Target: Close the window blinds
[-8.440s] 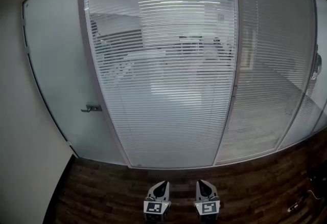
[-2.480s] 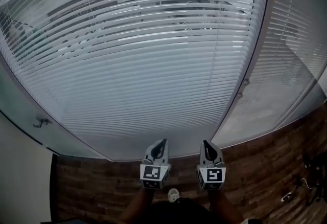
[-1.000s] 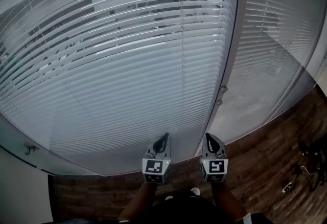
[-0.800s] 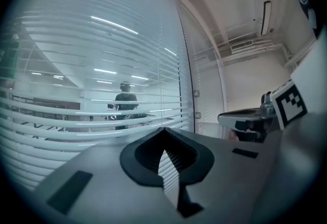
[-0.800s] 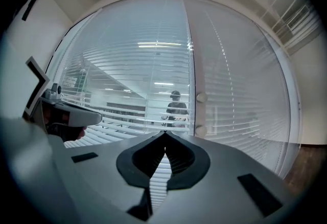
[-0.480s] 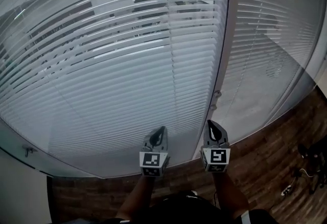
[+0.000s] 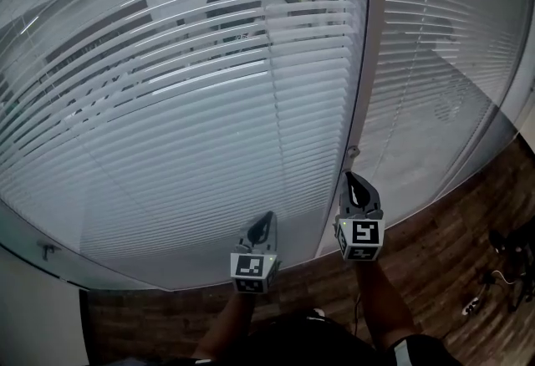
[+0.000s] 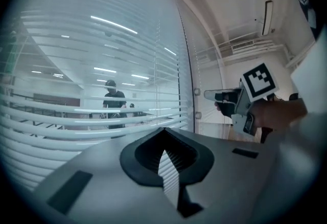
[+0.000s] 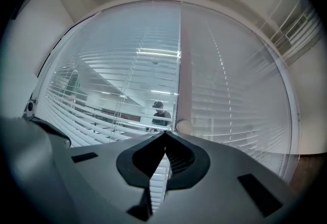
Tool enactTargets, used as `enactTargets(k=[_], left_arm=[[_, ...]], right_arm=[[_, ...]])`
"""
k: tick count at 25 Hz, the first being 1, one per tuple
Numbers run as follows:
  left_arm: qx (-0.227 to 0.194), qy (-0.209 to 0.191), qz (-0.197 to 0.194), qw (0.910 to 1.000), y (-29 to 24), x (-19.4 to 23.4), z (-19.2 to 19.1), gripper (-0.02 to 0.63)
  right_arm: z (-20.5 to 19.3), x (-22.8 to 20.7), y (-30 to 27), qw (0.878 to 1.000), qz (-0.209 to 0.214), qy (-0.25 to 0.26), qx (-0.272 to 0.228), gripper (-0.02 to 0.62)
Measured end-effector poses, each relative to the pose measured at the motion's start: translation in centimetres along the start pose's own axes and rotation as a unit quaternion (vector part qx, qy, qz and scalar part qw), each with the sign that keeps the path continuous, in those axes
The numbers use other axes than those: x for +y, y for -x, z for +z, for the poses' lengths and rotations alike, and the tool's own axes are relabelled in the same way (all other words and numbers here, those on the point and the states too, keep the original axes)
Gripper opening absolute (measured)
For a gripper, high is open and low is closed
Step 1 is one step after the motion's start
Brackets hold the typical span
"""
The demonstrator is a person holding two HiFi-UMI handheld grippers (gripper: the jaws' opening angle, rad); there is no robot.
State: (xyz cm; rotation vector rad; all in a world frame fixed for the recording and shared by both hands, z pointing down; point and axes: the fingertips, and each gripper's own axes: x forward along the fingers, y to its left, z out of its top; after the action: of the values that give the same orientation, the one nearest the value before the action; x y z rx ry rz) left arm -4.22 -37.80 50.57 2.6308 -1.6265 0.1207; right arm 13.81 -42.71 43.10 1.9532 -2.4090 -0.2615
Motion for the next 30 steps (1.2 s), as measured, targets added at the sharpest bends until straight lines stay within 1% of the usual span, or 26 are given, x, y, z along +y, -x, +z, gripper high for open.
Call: enactTargets(k=[2,4,9,13,17,21,26,30], left_arm=[[0.010,0.008,0.004,0.9999,0.1,0.1,-0.8,-0.005],[0.019,0.007,0.004,0.9998,0.2,0.0,-1.1,-0.005],[-0.004,-0.001,0.005,1.0000,0.6,-0.1,0.0,-0.005],[-0.007,-0.004,0.002,1.0000,0.4,-0.4,0.2,-0.005],[0.003,-0.004,0.001,1.0000,0.6,-0.4,-1.0,-0.005],[0.004,-0.003,-0.001,1.0000,0.8,-0.8,-1.0,-0.005],[0.006,-0.007,-0.012,0.9999,0.6,-1.9,-1.1,-0.005],[0.009,-0.005,-0.018,0.9998,0.2,-2.0,-1.4,-0.005]], right_arm=[[0.1,-0.5,-0.3,1.000,-0.004,0.001,0.001,0.002],[0.2,-1.1,-0.6,1.000,-0.005,0.004,0.002,0.002],[0.3,-1.9,-1.4,1.000,-0.008,0.010,0.008,0.002],[0.2,-2.8,-1.8,1.000,-0.015,0.008,0.018,0.007],[0.4,-2.6,-2.4,1.000,-0.005,0.002,0.021,0.056],[0.3,-3.0,-2.5,1.000,-0.016,0.002,0.019,0.093],[-0.2,-3.6,-3.2,0.999,-0.012,-0.022,0.020,0.106],[-0.2,-3.9,-3.6,0.999,-0.010,-0.036,0.023,0.133]])
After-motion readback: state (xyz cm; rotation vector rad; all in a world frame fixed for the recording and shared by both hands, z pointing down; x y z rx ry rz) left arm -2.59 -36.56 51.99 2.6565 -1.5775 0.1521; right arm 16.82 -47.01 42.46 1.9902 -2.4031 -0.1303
